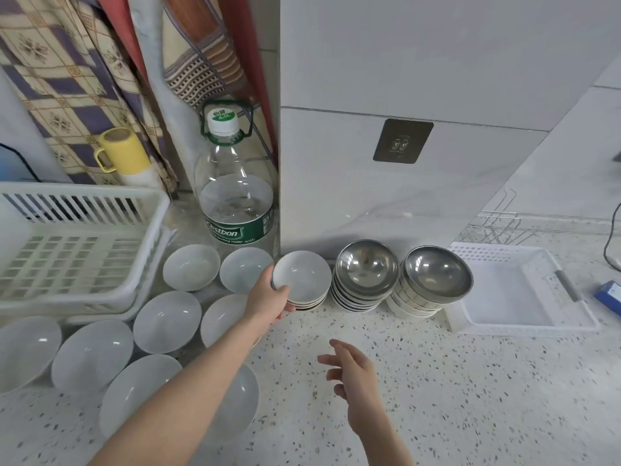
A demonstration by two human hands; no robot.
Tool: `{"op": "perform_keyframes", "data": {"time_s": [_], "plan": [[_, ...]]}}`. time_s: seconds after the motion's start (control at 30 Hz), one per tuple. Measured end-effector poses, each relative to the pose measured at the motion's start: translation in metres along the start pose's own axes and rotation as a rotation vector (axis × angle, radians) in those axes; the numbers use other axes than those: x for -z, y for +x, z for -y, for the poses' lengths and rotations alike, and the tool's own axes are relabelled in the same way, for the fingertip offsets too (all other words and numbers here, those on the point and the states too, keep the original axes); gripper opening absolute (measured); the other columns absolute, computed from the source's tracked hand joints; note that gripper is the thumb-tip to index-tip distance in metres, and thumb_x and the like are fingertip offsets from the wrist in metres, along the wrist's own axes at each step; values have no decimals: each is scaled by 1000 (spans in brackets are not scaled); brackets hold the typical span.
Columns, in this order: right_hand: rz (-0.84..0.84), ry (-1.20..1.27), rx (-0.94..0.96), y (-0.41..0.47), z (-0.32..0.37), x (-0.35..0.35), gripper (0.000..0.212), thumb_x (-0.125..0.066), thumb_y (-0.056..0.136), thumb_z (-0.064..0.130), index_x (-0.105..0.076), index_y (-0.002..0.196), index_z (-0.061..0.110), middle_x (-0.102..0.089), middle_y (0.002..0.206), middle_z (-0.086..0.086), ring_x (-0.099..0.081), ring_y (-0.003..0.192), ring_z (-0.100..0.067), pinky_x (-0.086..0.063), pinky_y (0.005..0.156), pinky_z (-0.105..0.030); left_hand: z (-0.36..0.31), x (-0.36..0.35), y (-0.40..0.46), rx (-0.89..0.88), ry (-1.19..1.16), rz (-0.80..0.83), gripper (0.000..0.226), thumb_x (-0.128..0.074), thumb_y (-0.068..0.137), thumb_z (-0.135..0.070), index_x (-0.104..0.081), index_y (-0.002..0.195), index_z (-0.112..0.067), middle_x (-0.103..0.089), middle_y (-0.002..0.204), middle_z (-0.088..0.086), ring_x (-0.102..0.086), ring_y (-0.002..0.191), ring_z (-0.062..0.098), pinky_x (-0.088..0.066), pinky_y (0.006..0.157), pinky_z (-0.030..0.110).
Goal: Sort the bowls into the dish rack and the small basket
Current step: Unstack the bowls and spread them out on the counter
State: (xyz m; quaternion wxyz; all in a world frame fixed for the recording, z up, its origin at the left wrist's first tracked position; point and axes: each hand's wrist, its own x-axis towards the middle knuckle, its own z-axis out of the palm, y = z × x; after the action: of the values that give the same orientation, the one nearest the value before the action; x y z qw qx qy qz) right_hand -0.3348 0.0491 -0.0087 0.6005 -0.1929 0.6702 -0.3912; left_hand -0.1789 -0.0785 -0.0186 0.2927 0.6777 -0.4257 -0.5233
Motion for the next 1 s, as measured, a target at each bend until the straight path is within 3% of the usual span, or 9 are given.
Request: {"op": "perform_keyframes", "data": {"time_s": [0.17, 0.4, 0.57, 0.7, 0.8, 0.9, 1.0], "plan": [[28, -32, 21, 13, 6, -5, 20, -49, 100, 22, -67, 109, 23, -77, 81, -1, -54, 56, -10, -36, 49, -22, -9, 3, -2, 4, 77, 38, 57, -40, 93, -9, -39, 140, -42, -63, 105, -11, -75, 61, 20, -31, 33, 18], [21, -4, 76, 25, 17, -14, 21, -48, 100, 20, -66, 109, 23, -77, 80, 0, -53, 54, -9, -36, 50, -22, -17, 7, -5, -19, 64, 12, 65, -35, 91, -5, -38, 145, -41, -61, 121, 2, -72, 56, 16, -27, 31, 17], [-8, 6, 119, 32, 24, -19, 20, -49, 99, 19, -65, 110, 22, -75, 75, -1, -50, 49, -8, -35, 48, -21, -15, 11, -15, -23, -85, 35, 63, -39, 94, 1, -39, 141, -41, -64, 107, 9, -69, 57, 20, -23, 34, 19], [-34, -24, 195, 36, 27, -25, 23, -52, 99, 22, -57, 117, 35, -75, 76, 2, -47, 47, -5, -41, 49, -19, -14, 26, -33, -37, -228, 19, 59, -45, 95, 1, -45, 130, -47, -68, 91, 12, -64, 52, 16, -25, 34, 20], [-6, -94, 283, 39, 33, -34, 36, -50, 99, 22, -52, 128, 43, -74, 77, 0, -47, 46, -4, -43, 47, -15, -6, 41, -47, -51, -368, 19, 55, -49, 95, 1, -49, 131, -41, -68, 74, 12, -59, 50, 14, -24, 33, 19], [-1, -195, 321, 43, 38, -43, 33, -48, 98, 23, -54, 129, 32, -73, 79, 0, -46, 43, -4, -45, 46, -16, 4, 54, -61, -54, -470, -5, 51, -49, 97, -1, -51, 133, -38, -65, 63, 10, -52, 43, 11, -23, 33, 17], [21, -233, 267, 48, 40, -52, 38, -44, 98, 23, -45, 136, 23, -74, 79, -3, -43, 41, -8, -43, 43, -19, 10, 60, -73, -71, -509, -57, 53, -49, 98, -1, -50, 134, -40, -66, 66, 7, -56, 47, 12, -22, 34, 17]]}}
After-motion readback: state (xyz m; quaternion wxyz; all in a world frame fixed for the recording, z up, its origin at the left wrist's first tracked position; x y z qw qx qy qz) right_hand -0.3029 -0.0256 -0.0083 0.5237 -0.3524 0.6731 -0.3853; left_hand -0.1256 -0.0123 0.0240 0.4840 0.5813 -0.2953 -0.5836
